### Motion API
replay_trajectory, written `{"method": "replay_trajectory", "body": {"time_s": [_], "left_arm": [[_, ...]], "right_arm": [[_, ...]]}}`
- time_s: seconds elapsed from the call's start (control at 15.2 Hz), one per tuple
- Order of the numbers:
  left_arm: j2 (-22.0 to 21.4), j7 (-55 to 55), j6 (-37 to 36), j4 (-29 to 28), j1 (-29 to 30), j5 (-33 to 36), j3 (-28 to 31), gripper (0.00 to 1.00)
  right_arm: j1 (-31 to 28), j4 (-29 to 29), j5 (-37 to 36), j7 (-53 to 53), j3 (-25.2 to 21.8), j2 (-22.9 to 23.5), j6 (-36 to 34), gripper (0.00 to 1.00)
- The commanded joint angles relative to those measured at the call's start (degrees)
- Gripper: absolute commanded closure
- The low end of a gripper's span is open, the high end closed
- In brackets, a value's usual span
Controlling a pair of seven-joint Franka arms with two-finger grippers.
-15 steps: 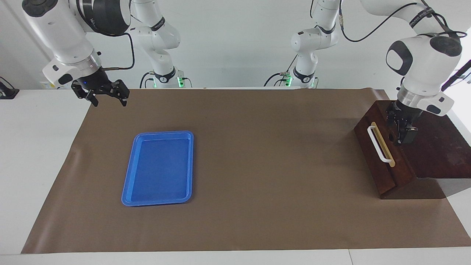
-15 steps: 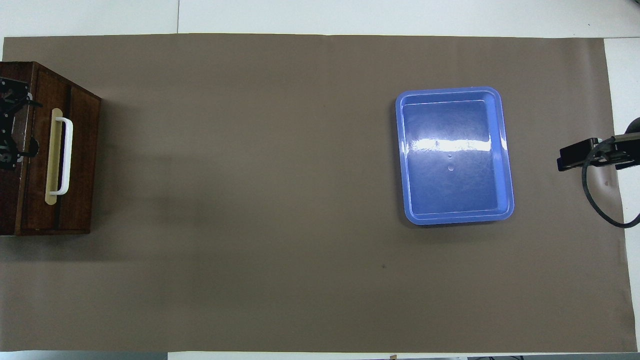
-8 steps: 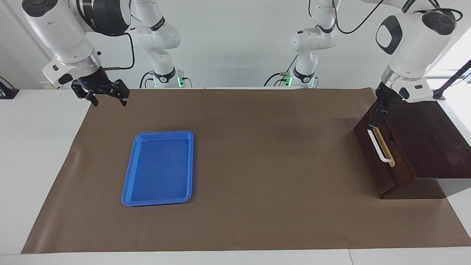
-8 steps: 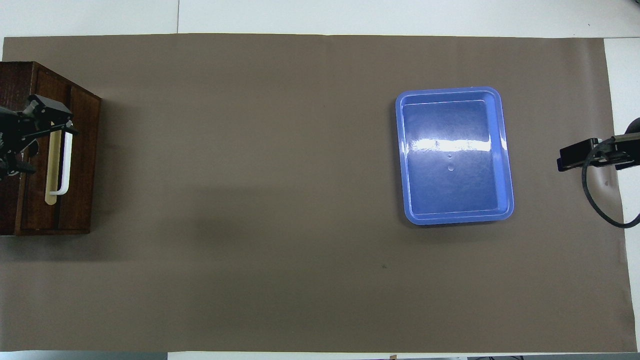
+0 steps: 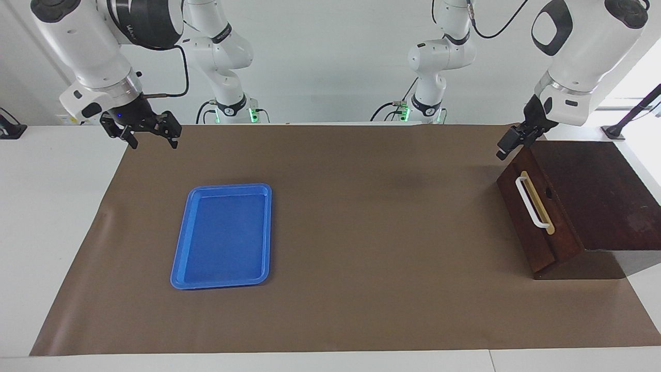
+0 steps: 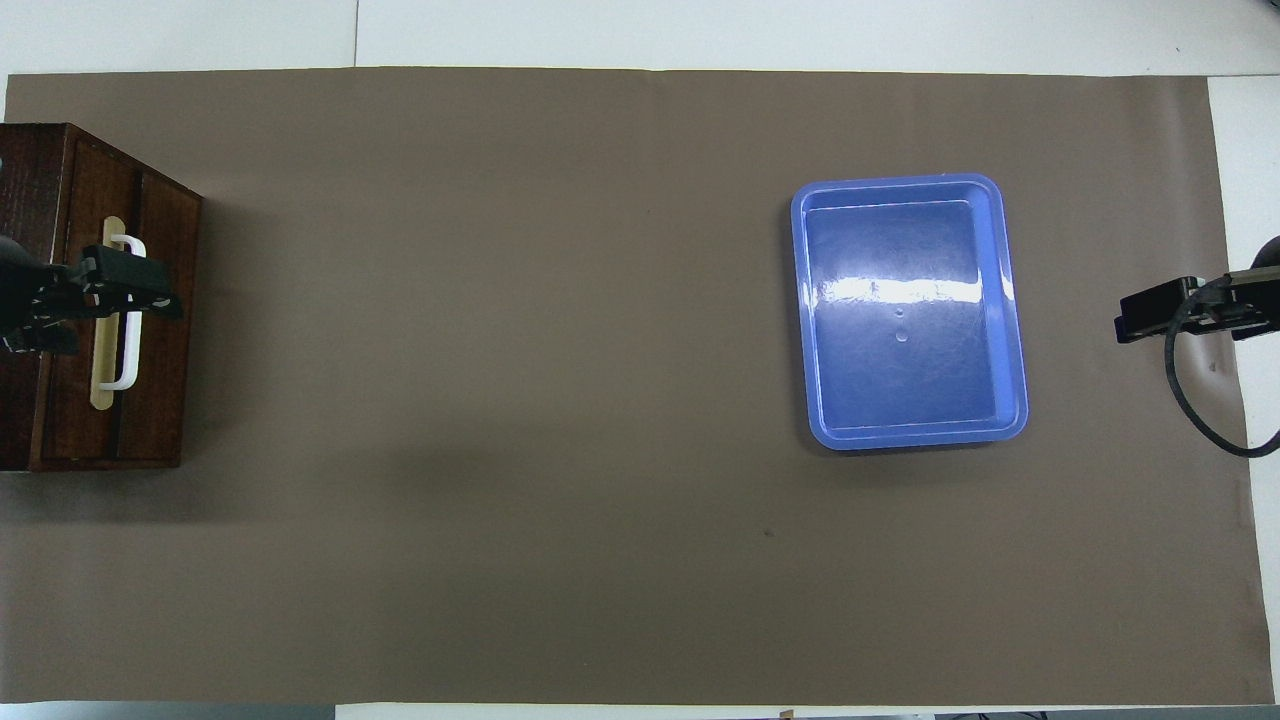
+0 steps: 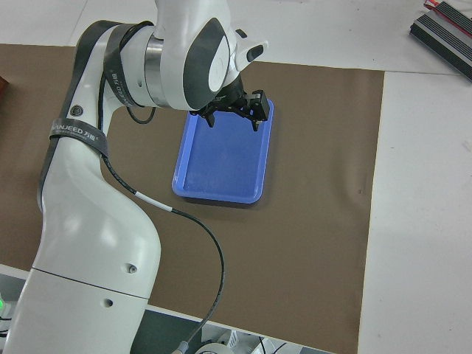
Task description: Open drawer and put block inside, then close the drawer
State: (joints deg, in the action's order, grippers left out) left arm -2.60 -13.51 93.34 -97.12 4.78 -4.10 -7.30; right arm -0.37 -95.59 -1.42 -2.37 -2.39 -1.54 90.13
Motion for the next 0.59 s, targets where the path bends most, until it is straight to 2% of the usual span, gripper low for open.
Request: {"method": "replay_trajectory", "body": {"time_s": [0.0, 0.33, 0.53], "left_arm": [[-0.65, 6.20, -3.33, 0.52, -0.83, -0.64, 1.32, 0.00], [-0.39, 13.13, -3.69, 1.40, -4.60, 1.73, 2.81, 0.00], [-0.39, 13.42, -5.10, 3.16, -5.57, 1.38, 4.13, 0.00]], "right_arm": [[-1.12, -0.39, -0.07, -0.45, 0.72, -0.66, -0.22, 0.00], [-1.12, -0.57, -0.07, -0.18, 0.63, -0.84, -0.22, 0.00], [-1.12, -0.65, -0.07, -0.27, 0.72, -0.75, -0.22, 0.00]]}}
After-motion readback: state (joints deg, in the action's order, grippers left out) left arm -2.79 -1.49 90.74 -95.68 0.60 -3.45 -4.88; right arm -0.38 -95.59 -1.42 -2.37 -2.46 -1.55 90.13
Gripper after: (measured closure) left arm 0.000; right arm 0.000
